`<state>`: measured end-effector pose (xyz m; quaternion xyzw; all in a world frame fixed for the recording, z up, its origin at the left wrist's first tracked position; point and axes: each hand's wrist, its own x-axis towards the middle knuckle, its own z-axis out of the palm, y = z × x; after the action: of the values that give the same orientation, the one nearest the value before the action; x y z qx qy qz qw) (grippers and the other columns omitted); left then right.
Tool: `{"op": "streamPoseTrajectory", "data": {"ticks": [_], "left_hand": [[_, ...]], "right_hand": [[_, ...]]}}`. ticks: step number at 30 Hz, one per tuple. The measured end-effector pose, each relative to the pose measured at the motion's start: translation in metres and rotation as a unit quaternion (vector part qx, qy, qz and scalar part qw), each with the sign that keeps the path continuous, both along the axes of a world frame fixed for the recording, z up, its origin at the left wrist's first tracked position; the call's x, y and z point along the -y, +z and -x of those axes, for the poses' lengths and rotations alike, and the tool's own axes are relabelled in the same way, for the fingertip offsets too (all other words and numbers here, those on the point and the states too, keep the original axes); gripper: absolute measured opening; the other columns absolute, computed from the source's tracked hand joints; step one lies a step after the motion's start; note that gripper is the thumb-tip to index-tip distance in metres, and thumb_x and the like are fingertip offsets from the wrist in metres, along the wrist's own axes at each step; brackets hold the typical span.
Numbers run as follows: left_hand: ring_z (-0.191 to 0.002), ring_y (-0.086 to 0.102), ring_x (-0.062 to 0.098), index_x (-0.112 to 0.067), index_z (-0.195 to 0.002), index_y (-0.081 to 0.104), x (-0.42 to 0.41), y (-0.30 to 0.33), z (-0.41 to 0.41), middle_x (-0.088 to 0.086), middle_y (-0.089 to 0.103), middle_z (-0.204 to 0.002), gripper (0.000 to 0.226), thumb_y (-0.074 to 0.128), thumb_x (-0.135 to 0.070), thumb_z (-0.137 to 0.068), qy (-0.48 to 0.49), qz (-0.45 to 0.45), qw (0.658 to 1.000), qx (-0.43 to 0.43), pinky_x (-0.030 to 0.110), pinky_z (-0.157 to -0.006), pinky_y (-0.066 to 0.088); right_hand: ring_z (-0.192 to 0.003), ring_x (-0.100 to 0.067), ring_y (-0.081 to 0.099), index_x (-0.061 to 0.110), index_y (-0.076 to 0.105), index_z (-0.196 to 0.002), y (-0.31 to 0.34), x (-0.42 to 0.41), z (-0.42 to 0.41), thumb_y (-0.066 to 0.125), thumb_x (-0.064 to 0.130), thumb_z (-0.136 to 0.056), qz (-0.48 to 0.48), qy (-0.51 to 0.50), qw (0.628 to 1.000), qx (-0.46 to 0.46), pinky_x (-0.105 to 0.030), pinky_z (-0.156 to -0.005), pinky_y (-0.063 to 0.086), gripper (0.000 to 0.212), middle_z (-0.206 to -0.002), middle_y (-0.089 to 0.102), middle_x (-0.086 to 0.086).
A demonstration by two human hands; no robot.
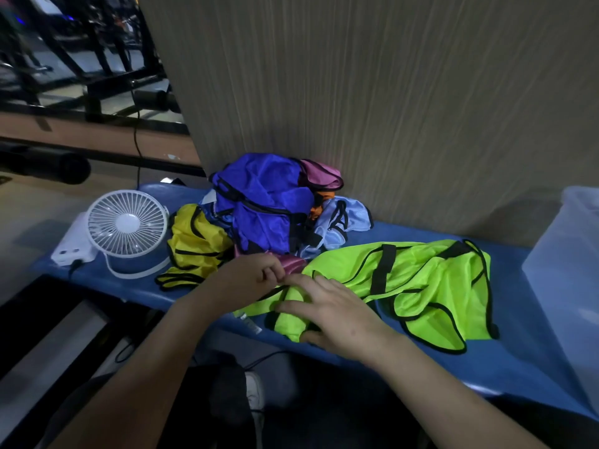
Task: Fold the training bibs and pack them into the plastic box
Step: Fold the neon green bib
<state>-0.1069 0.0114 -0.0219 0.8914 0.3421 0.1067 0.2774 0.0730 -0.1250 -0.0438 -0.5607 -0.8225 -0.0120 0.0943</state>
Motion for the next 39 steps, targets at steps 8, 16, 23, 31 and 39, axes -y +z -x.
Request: {"op": "streamPoseTrajectory", "data": {"ticks": [8, 16, 23, 31, 39], "left_hand": [[-0.109, 0.055, 0.012, -0.028, -0.116, 0.053, -0.002, -0.005, 0.026, -0.007, 0.048, -0.118, 0.063, 0.088, -0.033, -0.065, 0.016, -0.011, 0.980, -0.199, 0.040, -0.093, 0.050], [-0.079, 0.060, 0.025, -0.031, -0.071, 0.046, 0.003, 0.002, 0.022, -0.003, 0.061, -0.075, 0.014, 0.056, -0.025, -0.078, 0.067, -0.014, 0.996, -0.061, 0.038, -0.076, 0.051], [-0.048, 0.037, 0.010, -0.018, -0.096, 0.052, 0.024, 0.007, 0.018, -0.009, 0.040, -0.053, 0.013, 0.057, -0.007, -0.094, 0.068, -0.061, 0.989, 0.120, 0.023, -0.050, 0.031], [-0.066, 0.038, 0.020, -0.025, -0.096, 0.057, 0.060, 0.028, 0.007, 0.007, 0.049, -0.071, 0.016, 0.054, -0.009, -0.097, -0.013, 0.167, 0.934, 0.315, 0.031, -0.061, 0.032], [-0.065, 0.049, 0.006, -0.025, -0.097, 0.064, 0.083, 0.047, -0.029, -0.013, 0.054, -0.078, 0.007, 0.065, -0.022, -0.092, -0.051, 0.220, 0.915, 0.335, 0.019, -0.058, 0.043]], "right_hand": [[-0.108, -0.021, 0.057, 0.024, 0.060, -0.107, -0.004, -0.003, -0.003, 0.061, 0.035, -0.083, -0.016, -0.025, 0.996, -0.078, -0.041, -0.087, 0.051, 0.026, -0.125, 0.052, 0.003], [-0.093, -0.017, 0.063, 0.023, 0.059, -0.104, 0.016, 0.017, -0.022, 0.058, 0.030, -0.095, -0.108, -0.128, 0.945, -0.282, -0.040, -0.078, 0.053, 0.011, -0.127, 0.049, 0.010], [-0.057, -0.021, 0.056, 0.012, 0.053, -0.098, 0.043, 0.054, -0.026, 0.050, 0.004, -0.101, -0.048, -0.187, 0.817, -0.544, -0.038, -0.056, 0.045, 0.009, -0.069, 0.064, -0.017], [-0.060, -0.024, 0.054, 0.015, 0.059, -0.114, 0.051, 0.092, -0.023, 0.038, -0.009, -0.101, -0.107, -0.187, 0.770, -0.601, -0.028, -0.060, 0.046, 0.034, -0.077, 0.054, -0.007], [-0.076, -0.009, 0.045, 0.015, 0.047, -0.074, 0.062, 0.121, -0.051, 0.061, 0.031, -0.091, -0.170, -0.255, 0.809, -0.502, -0.019, -0.074, 0.036, 0.027, -0.080, 0.045, 0.003]]}}
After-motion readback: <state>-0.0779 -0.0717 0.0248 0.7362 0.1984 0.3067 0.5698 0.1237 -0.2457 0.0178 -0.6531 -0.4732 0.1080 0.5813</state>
